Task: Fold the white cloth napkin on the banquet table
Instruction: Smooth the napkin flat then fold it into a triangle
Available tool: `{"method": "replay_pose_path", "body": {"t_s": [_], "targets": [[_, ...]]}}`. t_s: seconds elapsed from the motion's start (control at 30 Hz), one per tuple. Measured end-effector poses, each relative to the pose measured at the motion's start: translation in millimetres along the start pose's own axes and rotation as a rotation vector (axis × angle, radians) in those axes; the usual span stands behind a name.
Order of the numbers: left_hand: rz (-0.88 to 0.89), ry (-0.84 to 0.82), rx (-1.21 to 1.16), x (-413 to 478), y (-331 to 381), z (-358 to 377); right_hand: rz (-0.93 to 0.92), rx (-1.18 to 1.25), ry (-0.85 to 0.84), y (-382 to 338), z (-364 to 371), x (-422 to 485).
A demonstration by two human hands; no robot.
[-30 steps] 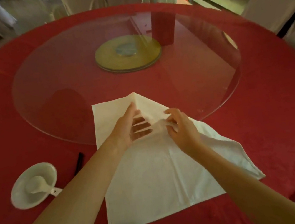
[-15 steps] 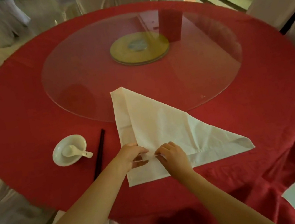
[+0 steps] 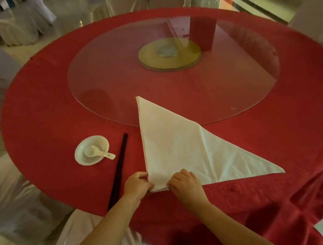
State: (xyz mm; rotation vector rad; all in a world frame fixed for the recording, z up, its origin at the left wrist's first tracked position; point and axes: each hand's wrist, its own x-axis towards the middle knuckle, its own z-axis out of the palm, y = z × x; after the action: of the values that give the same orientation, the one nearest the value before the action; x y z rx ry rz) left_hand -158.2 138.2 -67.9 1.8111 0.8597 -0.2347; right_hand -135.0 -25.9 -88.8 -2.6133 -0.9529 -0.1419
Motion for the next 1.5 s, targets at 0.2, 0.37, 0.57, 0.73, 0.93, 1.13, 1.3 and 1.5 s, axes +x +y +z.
{"method": "replay_pose_path", "body": {"t_s": [0.2,0.37,0.57,0.73,0.93,1.13,1.3,1.5], "targets": [[0.140,0.135,0.257,-10,-13,8,-0.002,0.137,-0.021,2,3,-15],[0.499,0.320,0.478,-2,6,27,0.373,0.265,0.185,34,-15,9],[0.761,0.067,0.867,45,30,84,0.470,0.082,-0.102,83,-2,50],[0.813,0.153,0.994,66,10,98,0.394,-0.019,-0.130,97,23,47],[0.796,0.137,0.987,65,10,100,0.591,-0.159,-0.086,166,-4,5],[0.787,0.127,1.011,65,9,101,0.671,-0.192,-0.082,192,-20,-21],[0.744,0.055,0.998,65,11,98,0.672,-0.168,-0.103,192,-26,-21],[0.989,0.139,0.865,70,59,93,0.600,-0.043,0.099,176,-36,-1]]}}
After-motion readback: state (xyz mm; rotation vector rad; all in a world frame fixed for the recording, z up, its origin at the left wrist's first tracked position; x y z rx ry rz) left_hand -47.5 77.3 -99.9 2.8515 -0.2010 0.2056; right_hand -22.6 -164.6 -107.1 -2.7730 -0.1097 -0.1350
